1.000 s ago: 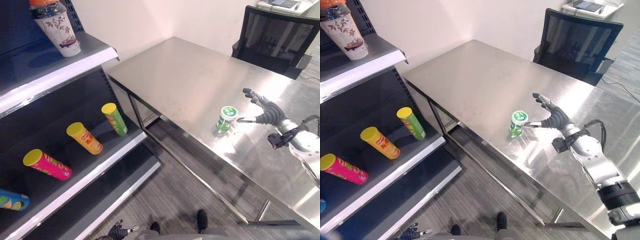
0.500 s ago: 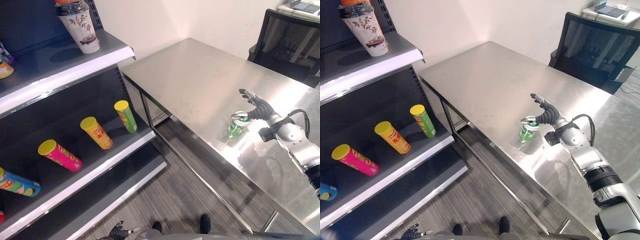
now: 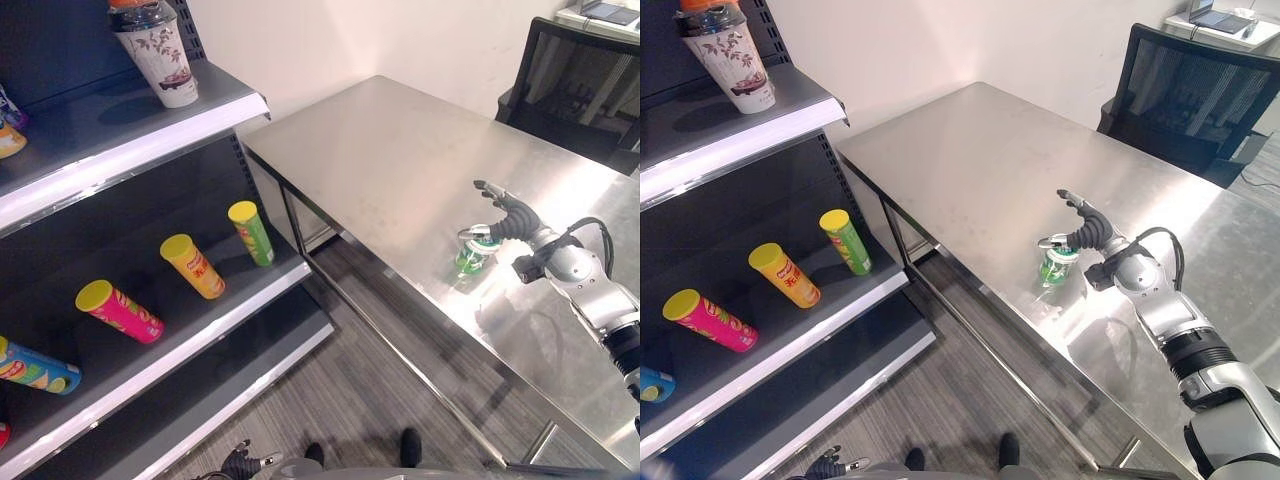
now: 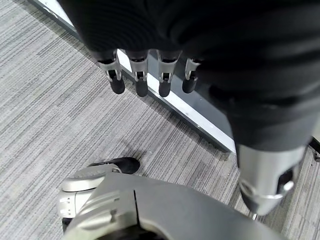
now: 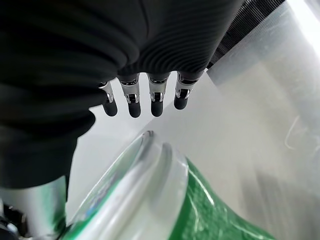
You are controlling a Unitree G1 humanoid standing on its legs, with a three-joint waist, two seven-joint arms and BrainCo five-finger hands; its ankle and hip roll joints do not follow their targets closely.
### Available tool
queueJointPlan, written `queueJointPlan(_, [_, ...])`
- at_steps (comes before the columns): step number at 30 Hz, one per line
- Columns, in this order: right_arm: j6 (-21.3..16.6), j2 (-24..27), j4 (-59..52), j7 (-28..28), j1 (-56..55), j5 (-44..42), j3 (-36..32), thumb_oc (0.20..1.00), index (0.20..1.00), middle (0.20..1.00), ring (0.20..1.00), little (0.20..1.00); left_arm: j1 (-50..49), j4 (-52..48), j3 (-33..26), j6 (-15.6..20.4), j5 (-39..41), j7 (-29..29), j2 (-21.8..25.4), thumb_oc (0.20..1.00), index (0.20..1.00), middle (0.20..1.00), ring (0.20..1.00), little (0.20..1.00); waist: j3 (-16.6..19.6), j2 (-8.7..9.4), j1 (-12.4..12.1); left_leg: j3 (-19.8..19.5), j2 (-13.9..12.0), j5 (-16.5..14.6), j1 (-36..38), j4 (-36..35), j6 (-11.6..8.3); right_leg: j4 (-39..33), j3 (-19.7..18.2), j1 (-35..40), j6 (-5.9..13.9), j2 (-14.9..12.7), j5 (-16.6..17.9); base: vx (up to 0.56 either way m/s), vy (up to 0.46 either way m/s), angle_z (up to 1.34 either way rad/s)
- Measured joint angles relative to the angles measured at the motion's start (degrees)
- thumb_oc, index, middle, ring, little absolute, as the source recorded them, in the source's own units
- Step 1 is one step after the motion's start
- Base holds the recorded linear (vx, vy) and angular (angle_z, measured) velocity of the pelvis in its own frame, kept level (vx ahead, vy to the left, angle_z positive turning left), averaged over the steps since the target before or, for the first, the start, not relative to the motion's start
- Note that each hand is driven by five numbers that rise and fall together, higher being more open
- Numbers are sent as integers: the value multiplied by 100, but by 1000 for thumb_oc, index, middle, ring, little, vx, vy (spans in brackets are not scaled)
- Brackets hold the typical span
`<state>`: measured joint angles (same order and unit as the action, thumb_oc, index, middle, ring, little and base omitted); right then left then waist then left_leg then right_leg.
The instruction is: Put the goods on the table back onto the shelves and tidy them up.
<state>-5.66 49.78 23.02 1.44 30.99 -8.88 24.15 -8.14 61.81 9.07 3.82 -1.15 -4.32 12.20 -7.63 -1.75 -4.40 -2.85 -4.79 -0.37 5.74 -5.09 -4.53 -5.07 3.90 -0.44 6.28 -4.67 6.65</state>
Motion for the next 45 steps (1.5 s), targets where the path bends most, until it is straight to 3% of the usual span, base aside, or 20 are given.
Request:
queueJointPlan(9, [-4, -1, -809, -232, -287, 320, -332, 1000, 1000, 1000, 1000, 1000, 17, -10, -19, -31, -1, -11, 0, 1000, 1000, 1000, 1000, 1000, 1, -18, 101, 20, 0, 1, -48, 11, 3, 0, -24, -64, -2, 2, 0, 0, 0, 0])
queueJointPlan(21, [-91, 301, -1550, -50, -1010, 323, -665, 1000, 1000, 1000, 1000, 1000, 156, -26, -29, -46, -3, -5, -13, 1000, 1000, 1000, 1000, 1000, -9, -47, 163, 39, -8, 0, -61, 9, 2, 0, -34, -85, -2, 10, -3, -2, -5, 0])
queueJointPlan(32, [-107, 484, -1445, 142, -1181, 361, -660, 1000, 1000, 1000, 1000, 1000, 168, -34, -25, -49, -6, 0, -28, 1000, 1000, 1000, 1000, 1000, -52, -87, 255, 59, -16, -2, -60, 0, 3, 0, -47, -95, -1, 19, -3, 0, 0, 0])
queueJointPlan(45, [-96, 211, -992, 189, -1154, 434, -426, 1000, 1000, 1000, 1000, 1000, 192, -33, -24, -49, -4, 0, -29, 1000, 1000, 1000, 1000, 1000, -117, 5, 234, 54, -16, -2, -55, 8, 3, 0, -40, -83, -2, 19, -2, 0, 0, 0])
